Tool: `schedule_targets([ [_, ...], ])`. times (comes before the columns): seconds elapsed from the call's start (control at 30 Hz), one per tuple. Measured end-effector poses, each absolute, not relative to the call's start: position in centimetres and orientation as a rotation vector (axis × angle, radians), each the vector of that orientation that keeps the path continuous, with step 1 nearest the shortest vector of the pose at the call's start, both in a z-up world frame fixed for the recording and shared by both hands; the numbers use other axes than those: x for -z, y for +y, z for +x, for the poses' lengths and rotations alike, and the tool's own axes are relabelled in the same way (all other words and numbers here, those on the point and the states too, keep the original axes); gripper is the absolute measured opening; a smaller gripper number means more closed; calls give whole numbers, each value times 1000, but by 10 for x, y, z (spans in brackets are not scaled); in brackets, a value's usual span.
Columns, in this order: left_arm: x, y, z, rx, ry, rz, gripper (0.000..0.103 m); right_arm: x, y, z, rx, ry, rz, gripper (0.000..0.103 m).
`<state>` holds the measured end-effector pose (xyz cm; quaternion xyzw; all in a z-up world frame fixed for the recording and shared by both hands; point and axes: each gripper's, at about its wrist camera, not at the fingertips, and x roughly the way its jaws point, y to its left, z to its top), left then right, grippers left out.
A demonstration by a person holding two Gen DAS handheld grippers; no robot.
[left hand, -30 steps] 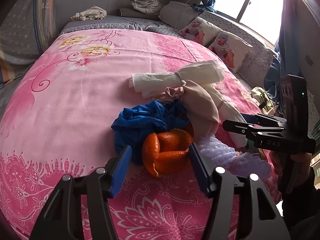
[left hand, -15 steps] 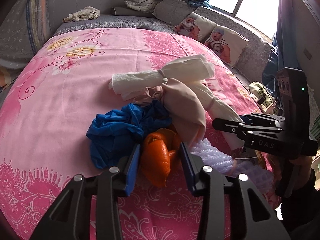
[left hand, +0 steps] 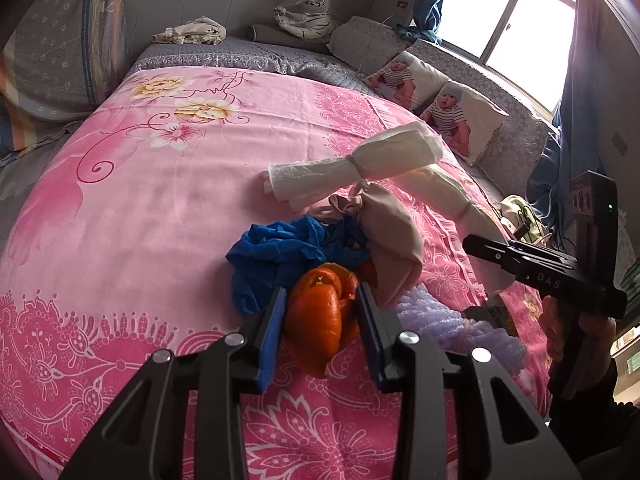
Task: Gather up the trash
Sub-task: 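Carry the orange peel and tissue bundle over the yellow-rimmed bin with both tools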
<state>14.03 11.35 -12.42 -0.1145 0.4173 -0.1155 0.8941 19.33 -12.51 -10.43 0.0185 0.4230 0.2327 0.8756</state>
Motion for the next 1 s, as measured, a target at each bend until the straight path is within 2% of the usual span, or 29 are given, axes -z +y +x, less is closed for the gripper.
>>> schedule_targets([
  [0.43, 102, 132, 119, 205, 793, -265, 33, 77, -136, 177, -470, 812, 53, 23],
  [1.0, 85, 118, 117, 212, 766, -232, 33, 57, -165, 163, -440, 753, 91, 23],
])
